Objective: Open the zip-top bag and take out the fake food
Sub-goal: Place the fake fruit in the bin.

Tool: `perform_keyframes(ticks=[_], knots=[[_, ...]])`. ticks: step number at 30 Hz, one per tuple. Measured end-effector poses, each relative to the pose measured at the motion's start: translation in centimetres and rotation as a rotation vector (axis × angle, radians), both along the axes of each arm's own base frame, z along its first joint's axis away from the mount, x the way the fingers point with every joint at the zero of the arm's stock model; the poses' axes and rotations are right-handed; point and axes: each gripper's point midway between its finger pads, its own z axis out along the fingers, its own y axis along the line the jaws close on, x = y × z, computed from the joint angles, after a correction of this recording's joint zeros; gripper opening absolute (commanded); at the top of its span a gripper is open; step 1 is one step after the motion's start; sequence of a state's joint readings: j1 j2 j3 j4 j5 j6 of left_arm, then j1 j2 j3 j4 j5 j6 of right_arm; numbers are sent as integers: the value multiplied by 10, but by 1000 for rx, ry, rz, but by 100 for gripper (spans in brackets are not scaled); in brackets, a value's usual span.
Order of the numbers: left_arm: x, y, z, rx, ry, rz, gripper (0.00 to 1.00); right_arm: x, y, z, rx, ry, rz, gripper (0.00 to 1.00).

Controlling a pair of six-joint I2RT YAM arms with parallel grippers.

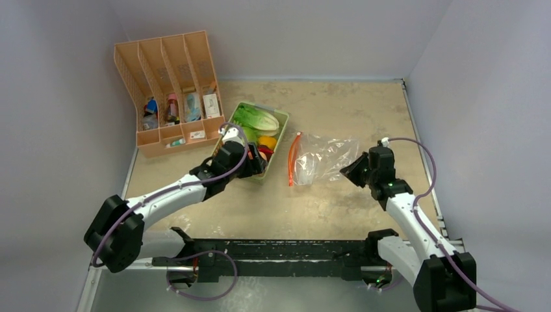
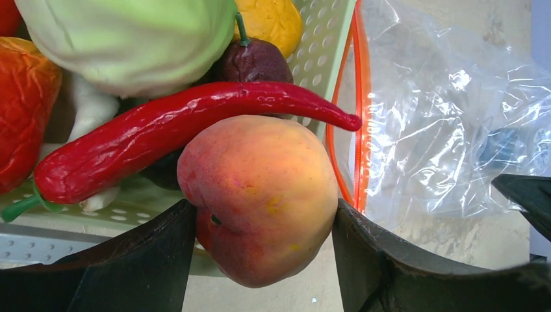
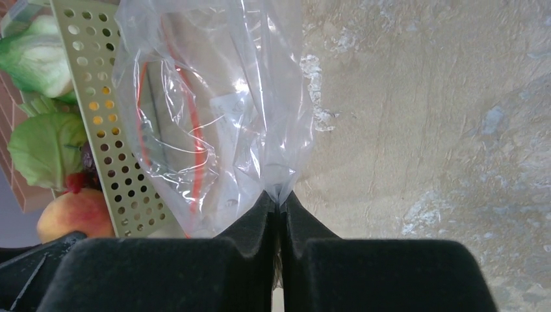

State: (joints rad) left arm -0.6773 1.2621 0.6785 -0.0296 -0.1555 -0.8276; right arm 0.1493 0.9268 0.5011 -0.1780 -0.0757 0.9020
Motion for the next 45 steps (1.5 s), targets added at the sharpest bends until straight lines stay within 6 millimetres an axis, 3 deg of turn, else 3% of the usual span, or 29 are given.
perform_keyframes(ticks=[4,8,12,15,19,25,26,28,30,31,32,33,36,40,41,42,43,45], knots=[[-4,2,9,11,-9,3,64,1,-2,11,-26,-33,18,31],[-3,8,37,26,-48,20,67,8,-3,32,-54,-90,40,54],[5,13,79,16,-133,49,69,14,-7,51,-96,-131,54,61],[8,18,92,19,-166,64,67,19,-10,66,-129,-158,57,62],[11,17,78,53,-138,66,71,21,-12,76,-148,-175,59,62],[11,9,27,145,-17,22,73,18,-13,72,-151,-157,62,62],[9,10,22,161,-1,14,70,18,-13,72,-150,-155,62,62],[5,13,15,187,20,6,5,17,-13,70,-151,-151,62,62],[5,14,17,191,14,6,0,16,-13,69,-151,-147,63,62],[5,16,19,191,5,9,16,16,-13,67,-150,-144,64,62],[5,17,22,191,-3,12,47,15,-13,66,-150,-141,65,62],[5,19,27,181,-16,19,60,15,-12,66,-149,-139,66,62],[6,21,38,168,-46,33,66,16,-12,63,-148,-131,70,62],[6,23,38,173,-49,41,69,16,-10,61,-142,-121,79,62],[6,23,39,173,-50,42,57,16,-9,61,-139,-120,82,62],[6,23,39,176,-51,39,19,16,-8,61,-137,-120,85,62],[6,23,38,177,-51,38,0,16,-8,61,-136,-120,86,62],[7,24,37,190,-53,30,0,16,-8,61,-133,-122,88,62]])
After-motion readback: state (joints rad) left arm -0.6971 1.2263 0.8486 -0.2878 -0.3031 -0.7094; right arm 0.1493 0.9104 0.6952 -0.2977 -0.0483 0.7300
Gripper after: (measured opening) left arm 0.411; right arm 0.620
